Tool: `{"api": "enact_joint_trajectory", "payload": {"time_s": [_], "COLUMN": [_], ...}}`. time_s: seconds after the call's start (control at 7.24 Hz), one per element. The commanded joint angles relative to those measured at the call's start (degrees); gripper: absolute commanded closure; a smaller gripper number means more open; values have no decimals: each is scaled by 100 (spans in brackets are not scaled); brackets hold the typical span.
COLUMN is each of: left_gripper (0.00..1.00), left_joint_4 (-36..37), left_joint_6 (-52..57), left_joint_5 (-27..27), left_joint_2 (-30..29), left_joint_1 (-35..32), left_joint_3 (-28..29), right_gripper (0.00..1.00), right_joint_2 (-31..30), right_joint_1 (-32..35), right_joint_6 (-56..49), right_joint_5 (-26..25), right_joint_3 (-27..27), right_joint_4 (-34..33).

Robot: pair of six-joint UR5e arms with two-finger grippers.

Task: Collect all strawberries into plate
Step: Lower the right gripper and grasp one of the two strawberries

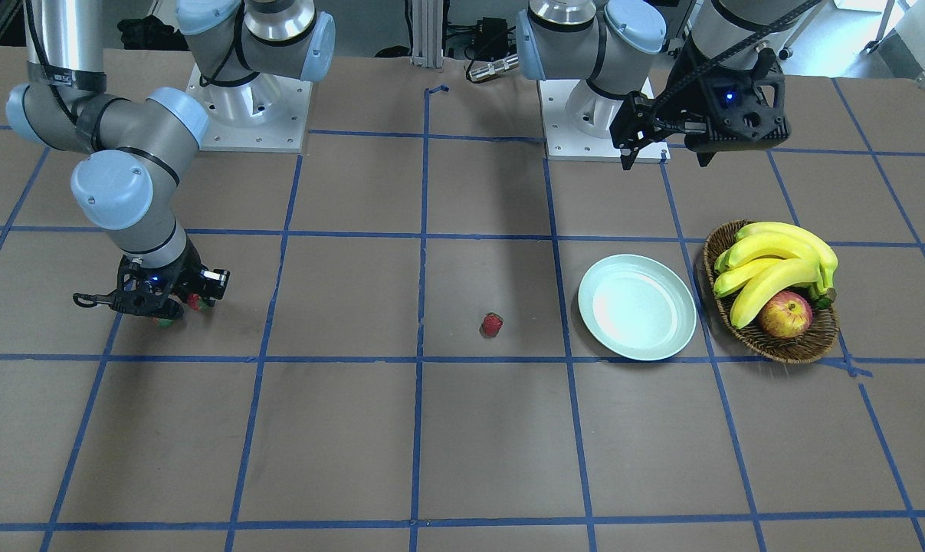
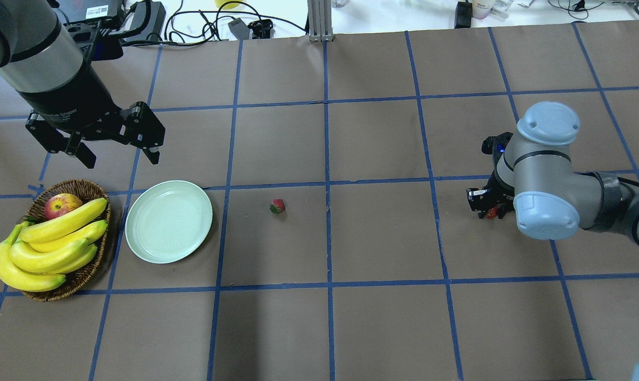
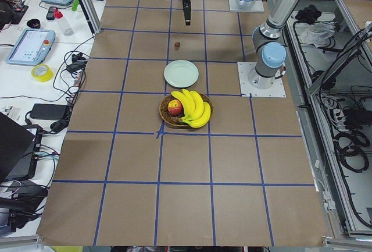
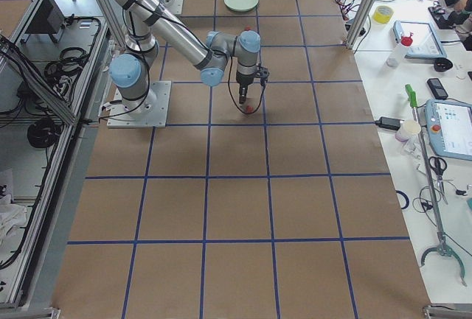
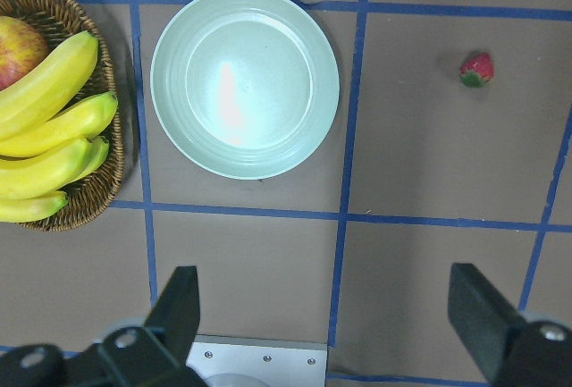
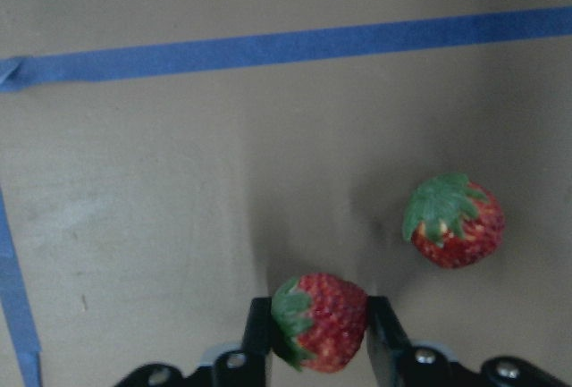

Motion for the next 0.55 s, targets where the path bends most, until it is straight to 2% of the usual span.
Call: {"api": "enact_joint_trajectory", "payload": {"time_s": [0.0, 0.28, 0.41], "left_gripper": [0, 0, 0], "left_joint_4": [0, 0, 0], "left_joint_6": [0, 9, 9], "left_joint_5": [-9, 9, 9], "left_joint_2": [0, 0, -9], "left_joint_1": [0, 9, 0], "left_joint_3": [7, 7, -2], "right_gripper": [88, 88, 88], "right_joint_2": [53, 491, 693], "right_joint_1": [864, 1989, 2534], "right_joint_6": [887, 2037, 2766], "right_joint_5": [50, 373, 724], "right_joint_3": [-610, -1287, -1604], "right_joint_4": [471, 728, 719]}}
